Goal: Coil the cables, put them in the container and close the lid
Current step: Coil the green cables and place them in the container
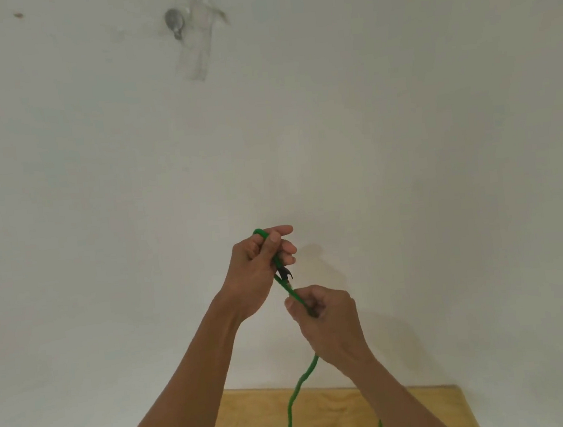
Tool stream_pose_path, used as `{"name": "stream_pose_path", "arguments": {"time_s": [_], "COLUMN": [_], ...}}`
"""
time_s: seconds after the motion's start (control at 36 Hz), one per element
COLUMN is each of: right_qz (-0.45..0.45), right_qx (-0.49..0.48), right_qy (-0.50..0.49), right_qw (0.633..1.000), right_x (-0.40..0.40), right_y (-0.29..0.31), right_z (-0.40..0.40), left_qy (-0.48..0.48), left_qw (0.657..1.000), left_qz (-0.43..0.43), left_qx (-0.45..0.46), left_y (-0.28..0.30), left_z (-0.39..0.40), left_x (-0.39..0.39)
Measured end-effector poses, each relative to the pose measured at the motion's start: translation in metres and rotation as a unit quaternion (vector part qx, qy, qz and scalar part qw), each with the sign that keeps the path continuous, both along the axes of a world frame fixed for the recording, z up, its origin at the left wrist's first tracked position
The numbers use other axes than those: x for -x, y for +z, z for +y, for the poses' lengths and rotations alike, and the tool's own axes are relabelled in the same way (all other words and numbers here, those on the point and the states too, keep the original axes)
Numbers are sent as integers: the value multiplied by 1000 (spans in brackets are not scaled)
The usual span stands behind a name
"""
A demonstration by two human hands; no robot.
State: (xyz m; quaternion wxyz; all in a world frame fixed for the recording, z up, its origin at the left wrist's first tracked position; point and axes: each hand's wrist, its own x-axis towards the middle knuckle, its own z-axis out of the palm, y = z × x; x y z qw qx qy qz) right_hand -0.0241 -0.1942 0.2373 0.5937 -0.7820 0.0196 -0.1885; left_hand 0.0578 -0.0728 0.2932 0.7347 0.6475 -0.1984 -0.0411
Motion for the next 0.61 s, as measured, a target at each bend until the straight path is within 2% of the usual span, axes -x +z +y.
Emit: {"name": "stream_pose_path", "arguments": {"time_s": [0.11, 0.25, 0.33, 0.44, 0.61], "right_qz": [-7, -12, -33, -70, -123], "right_qx": [112, 214, 287, 278, 138], "right_qy": [43, 109, 105, 105, 153], "right_qw": [993, 971, 952, 952, 971], "right_x": [1, -10, -18, -27, -42], "right_y": [13, 36, 51, 72, 82], "right_z": [-16, -38, -46, -53, -65], "left_qy": [-21, -15, -37, -110, -201], "left_qw": [997, 971, 951, 966, 968], "left_qz": [-35, -82, -92, -6, 132], "left_qx": [-58, -226, -294, -235, -70], "left_y": [1, -7, -11, -9, -9], "left_z": [9, 12, 12, 8, -2], "left_x": [-2, -1, 4, 22, 41]}}
